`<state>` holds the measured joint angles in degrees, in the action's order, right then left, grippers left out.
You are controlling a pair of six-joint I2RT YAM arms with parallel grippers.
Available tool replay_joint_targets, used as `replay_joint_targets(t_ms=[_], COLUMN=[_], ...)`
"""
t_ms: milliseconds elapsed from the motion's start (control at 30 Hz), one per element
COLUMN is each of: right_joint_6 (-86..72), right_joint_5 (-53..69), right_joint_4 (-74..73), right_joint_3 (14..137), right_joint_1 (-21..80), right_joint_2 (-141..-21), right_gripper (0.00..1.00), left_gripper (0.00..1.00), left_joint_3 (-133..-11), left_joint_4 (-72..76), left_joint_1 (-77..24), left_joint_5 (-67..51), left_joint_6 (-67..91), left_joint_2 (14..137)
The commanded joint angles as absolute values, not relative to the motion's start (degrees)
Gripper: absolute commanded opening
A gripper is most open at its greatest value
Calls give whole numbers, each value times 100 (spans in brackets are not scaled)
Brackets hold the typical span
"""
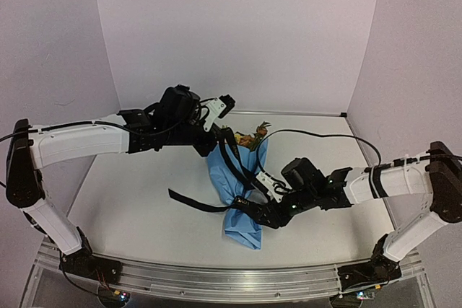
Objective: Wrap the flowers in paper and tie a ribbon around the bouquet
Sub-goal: Cross the half-tied ribbon over the folded bouquet.
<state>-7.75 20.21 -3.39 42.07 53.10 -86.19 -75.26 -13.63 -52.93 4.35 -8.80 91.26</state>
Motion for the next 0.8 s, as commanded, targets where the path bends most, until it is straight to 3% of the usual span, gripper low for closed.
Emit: replay_joint_targets(t_ms=[0, 267, 600, 767], right_joint_6=[-476, -529, -360, -359], right_joint_5=[1971, 1936, 1891, 1843], right_joint_4=[439, 431, 422, 410], right_joint_3=[4157, 3874, 3645, 3685], right_joint_1=[5372, 5378, 5373, 5375], right_joint_2=[-8734, -8565, -8461, -8580], right_gripper=[47, 45, 52, 48], left_gripper=[0, 0, 0, 0], left_joint_3=[-7541, -7581, -7600, -7653], left_joint_4=[-1439, -1598, -1731, -1836], left_joint_1=[-5291, -5291, -5291, -5291], left_joint_5=[545, 520, 524, 525], left_joint_6=[-707, -732, -750, -748], left_joint_2=[8800, 8771, 8764, 8750])
